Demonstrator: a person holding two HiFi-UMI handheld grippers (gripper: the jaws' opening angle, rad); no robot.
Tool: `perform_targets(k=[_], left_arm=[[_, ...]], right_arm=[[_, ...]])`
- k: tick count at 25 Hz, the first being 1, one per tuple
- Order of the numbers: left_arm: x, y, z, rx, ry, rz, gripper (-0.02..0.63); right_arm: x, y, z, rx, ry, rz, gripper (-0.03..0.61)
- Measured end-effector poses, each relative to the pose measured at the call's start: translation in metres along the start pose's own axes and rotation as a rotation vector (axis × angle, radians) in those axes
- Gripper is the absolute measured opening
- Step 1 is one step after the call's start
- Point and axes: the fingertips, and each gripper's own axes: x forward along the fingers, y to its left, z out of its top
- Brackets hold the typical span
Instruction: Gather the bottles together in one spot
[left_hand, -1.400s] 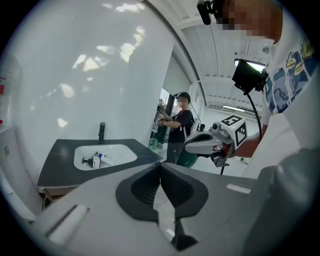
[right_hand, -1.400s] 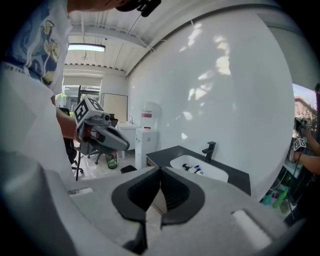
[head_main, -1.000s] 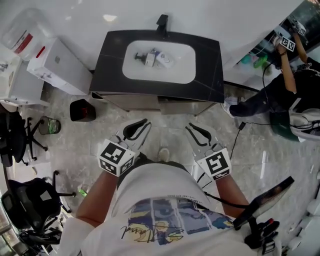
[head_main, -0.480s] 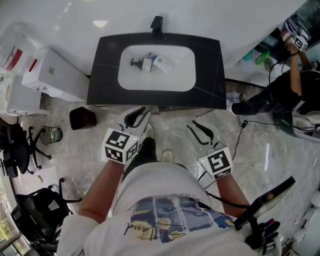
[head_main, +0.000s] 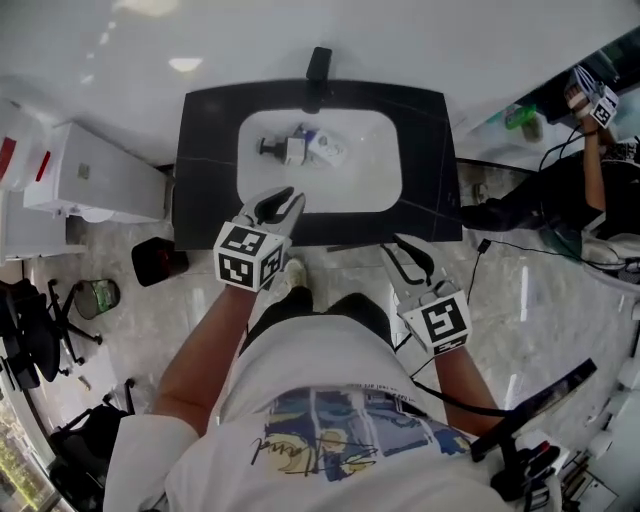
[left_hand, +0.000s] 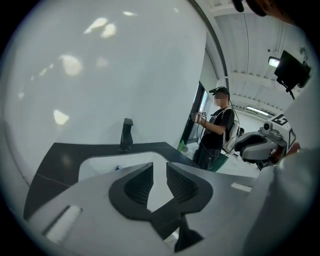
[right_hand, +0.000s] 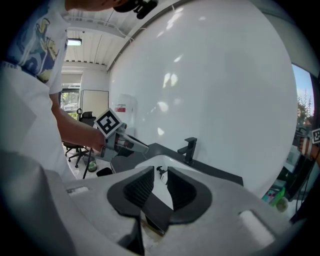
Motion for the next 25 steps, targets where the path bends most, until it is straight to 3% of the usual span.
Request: perform_targets(k=[4, 10, 19, 25], left_arm=[[0.032, 0.027, -0.003, -0.061, 0.024, -0.016, 0.086], [0.088, 0.051, -0.013, -0.154, 0.052, 0.040, 0.095], [0.167, 0.095, -0.035, -0.344, 0.059, 0.253, 0.114], [0.203, 0.122, -0.043, -0.414, 0.044, 0.393, 0.119]], right_arm=[[0.015, -0.004, 0.006, 0.014, 0.017, -0.029, 0.081], [0.014, -0.033, -0.005, 0.051, 0.064, -0.049, 0.081], [0.017, -0.092, -0.017, 0.030, 0.102, 0.031, 0.081], [0.011, -0.141, -0.037, 0.020, 0.141, 0.072, 0.081]])
